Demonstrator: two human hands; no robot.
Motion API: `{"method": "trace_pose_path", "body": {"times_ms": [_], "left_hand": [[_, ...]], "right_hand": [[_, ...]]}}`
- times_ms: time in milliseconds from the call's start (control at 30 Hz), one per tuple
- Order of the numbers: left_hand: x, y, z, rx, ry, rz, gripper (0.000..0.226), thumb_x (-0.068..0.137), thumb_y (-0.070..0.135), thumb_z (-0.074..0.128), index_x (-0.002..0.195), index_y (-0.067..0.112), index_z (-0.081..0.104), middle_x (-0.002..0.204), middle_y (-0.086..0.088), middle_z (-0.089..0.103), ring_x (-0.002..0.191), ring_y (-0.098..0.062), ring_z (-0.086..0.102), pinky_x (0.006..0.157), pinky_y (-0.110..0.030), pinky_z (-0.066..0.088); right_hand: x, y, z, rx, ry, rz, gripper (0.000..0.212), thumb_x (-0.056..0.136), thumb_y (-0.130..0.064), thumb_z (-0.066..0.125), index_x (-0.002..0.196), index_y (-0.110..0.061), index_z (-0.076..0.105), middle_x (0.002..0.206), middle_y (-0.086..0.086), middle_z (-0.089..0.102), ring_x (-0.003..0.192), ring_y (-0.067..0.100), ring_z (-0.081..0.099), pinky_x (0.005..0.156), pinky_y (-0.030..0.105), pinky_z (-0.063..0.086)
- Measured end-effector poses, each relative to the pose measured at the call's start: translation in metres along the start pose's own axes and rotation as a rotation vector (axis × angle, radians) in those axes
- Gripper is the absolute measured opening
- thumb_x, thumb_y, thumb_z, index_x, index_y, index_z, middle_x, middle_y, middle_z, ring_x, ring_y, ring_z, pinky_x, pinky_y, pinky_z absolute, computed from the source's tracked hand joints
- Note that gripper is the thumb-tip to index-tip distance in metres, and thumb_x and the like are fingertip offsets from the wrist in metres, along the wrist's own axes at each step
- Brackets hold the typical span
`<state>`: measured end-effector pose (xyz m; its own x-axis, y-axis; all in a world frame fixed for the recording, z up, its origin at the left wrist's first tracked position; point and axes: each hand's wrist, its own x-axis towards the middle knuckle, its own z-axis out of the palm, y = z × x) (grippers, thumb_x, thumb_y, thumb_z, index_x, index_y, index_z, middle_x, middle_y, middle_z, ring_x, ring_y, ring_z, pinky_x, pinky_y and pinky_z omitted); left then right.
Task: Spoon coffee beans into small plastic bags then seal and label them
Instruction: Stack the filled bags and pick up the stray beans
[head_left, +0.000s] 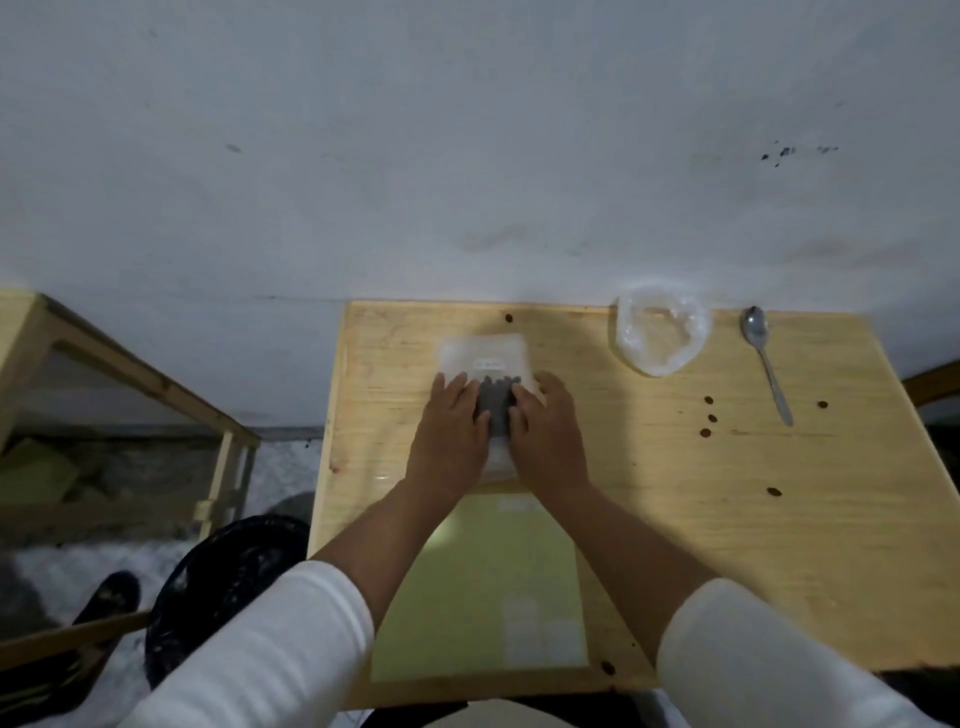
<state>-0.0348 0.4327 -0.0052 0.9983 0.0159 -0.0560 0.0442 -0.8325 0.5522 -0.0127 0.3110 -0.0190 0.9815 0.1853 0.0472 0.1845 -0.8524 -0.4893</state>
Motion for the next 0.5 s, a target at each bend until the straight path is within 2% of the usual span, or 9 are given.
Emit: {"method": "trace_pose_path", "body": {"times_ms": [33, 67, 133, 200, 367, 500], "left_hand": [[0.0, -0.004, 0.007, 0.065, 0.011, 0.035, 0.042, 0.09, 0.017, 0.036, 0.111, -0.008, 0.061, 0.114, -0.022, 0.064, 0.112, -0.038, 0.058, 0.093, -0.05, 0.047], [-0.001, -0.007, 0.013, 0.107, -0.01, 0.04, 0.046, 0.091, 0.021, 0.031, 0.116, -0.006, 0.059, 0.117, -0.02, 0.062, 0.117, -0.039, 0.055, 0.093, -0.049, 0.047], [0.0, -0.017, 0.025, 0.196, -0.053, 0.043, 0.053, 0.096, 0.026, 0.019, 0.131, -0.001, 0.048, 0.131, -0.018, 0.053, 0.129, -0.037, 0.043, 0.102, -0.046, 0.041], [0.001, -0.021, 0.031, 0.208, -0.096, 0.037, 0.056, 0.097, 0.029, 0.013, 0.135, 0.0, 0.043, 0.135, -0.017, 0.05, 0.13, -0.035, 0.041, 0.105, -0.044, 0.037], [-0.001, -0.012, 0.017, 0.18, -0.085, 0.067, 0.053, 0.092, 0.027, 0.024, 0.125, -0.003, 0.053, 0.125, -0.02, 0.058, 0.12, -0.039, 0.051, 0.097, -0.047, 0.045], [-0.014, 0.003, 0.012, 0.132, -0.054, 0.131, 0.051, 0.091, 0.027, 0.027, 0.123, -0.002, 0.055, 0.126, -0.021, 0.057, 0.124, -0.038, 0.049, 0.101, -0.05, 0.04]], "right_hand": [[-0.001, -0.001, 0.001, -0.039, 0.006, -0.069, 0.036, 0.091, -0.015, 0.04, 0.115, 0.003, 0.06, 0.124, 0.023, 0.055, 0.112, 0.035, 0.053, 0.093, 0.038, 0.047], [-0.001, 0.0, 0.002, -0.071, 0.004, -0.138, 0.039, 0.091, -0.017, 0.037, 0.114, 0.004, 0.061, 0.119, 0.022, 0.059, 0.111, 0.033, 0.055, 0.093, 0.04, 0.05], [-0.001, 0.0, 0.002, -0.135, -0.02, -0.231, 0.042, 0.091, -0.018, 0.035, 0.114, 0.005, 0.061, 0.113, 0.019, 0.064, 0.11, 0.029, 0.056, 0.095, 0.042, 0.05], [-0.001, 0.001, 0.002, -0.169, -0.064, -0.252, 0.043, 0.092, -0.019, 0.033, 0.116, 0.003, 0.061, 0.115, 0.017, 0.065, 0.111, 0.029, 0.059, 0.098, 0.042, 0.047], [-0.006, 0.008, -0.007, -0.139, -0.107, -0.212, 0.044, 0.089, -0.021, 0.036, 0.116, 0.004, 0.061, 0.117, 0.019, 0.064, 0.112, 0.035, 0.06, 0.094, 0.047, 0.048], [-0.023, 0.017, -0.018, -0.134, -0.13, -0.176, 0.043, 0.088, -0.021, 0.038, 0.112, 0.005, 0.063, 0.113, 0.022, 0.066, 0.108, 0.036, 0.062, 0.09, 0.048, 0.049]]}}
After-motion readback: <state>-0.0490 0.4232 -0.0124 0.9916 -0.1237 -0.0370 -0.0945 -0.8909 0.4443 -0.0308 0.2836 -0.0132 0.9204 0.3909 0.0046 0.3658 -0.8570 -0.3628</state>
